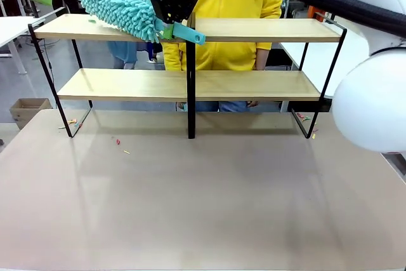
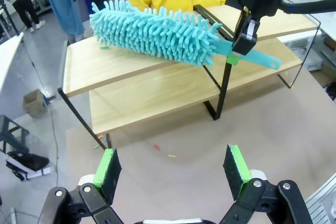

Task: Clean the shelves.
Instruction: Clean another randomly selected level of the Shelf with the Duster.

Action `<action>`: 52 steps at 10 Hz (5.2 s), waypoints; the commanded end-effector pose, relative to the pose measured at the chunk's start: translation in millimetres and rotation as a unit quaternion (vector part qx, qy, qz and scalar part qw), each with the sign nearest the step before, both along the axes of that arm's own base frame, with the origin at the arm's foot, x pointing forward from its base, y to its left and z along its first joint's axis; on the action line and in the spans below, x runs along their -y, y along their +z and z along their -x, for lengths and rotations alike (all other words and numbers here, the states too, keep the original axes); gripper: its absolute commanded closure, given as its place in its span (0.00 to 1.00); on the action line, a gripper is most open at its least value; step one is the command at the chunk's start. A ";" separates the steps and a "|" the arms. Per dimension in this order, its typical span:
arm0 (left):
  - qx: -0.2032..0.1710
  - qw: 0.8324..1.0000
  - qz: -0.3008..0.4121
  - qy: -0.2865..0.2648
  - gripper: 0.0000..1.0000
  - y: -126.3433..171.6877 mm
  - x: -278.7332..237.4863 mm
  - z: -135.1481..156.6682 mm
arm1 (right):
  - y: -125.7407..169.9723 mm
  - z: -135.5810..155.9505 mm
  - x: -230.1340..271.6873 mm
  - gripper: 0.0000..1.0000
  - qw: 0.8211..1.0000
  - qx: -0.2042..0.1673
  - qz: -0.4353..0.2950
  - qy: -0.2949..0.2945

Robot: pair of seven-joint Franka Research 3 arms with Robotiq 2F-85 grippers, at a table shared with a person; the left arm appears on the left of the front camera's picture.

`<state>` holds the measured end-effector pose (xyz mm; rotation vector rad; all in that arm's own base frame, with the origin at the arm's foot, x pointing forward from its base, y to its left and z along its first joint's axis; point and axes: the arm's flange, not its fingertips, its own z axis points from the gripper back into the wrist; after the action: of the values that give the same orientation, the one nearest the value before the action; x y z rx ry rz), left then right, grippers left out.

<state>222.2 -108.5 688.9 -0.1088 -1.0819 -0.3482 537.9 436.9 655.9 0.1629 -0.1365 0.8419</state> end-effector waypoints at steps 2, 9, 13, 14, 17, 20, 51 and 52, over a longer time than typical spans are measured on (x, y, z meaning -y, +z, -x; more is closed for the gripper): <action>0.001 1.000 0.002 -0.002 0.00 -0.4 -1.0 0.8 | 61.4 -58.6 -56.9 0.88 0.998 0.007 0.055 -0.016; 0.001 1.000 0.002 -0.002 0.00 -0.4 -1.0 0.8 | 72.9 -74.0 -91.7 0.88 0.995 0.052 0.070 0.041; 0.001 1.000 0.002 -0.002 0.00 -0.4 -1.0 0.8 | 67.6 -75.5 -75.7 0.88 0.971 0.041 0.013 0.237; 0.001 1.000 0.002 -0.002 0.00 -0.4 -1.0 0.8 | 66.8 -74.9 -66.8 0.88 0.963 0.037 -0.008 0.267; 0.001 1.000 0.002 -0.002 0.00 -0.4 -1.0 0.8 | 69.9 -75.5 -40.7 0.88 0.974 0.057 -0.054 0.213; 0.001 1.000 0.002 -0.002 0.00 -0.4 -1.0 0.8 | 71.7 -83.2 -46.7 0.88 0.986 0.075 -0.046 0.139; 0.001 1.000 0.002 -0.002 0.00 -0.4 -1.0 0.8 | 21.4 -41.2 -45.5 0.88 0.894 0.327 0.279 0.128; 0.001 1.000 0.002 -0.002 0.00 -0.4 -1.0 0.8 | 22.2 -39.8 -46.1 0.88 0.892 0.320 0.284 0.147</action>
<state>222.1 -108.5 688.9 -0.1088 -1.0823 -0.3482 565.8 468.1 661.0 -0.6246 -0.5054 1.1517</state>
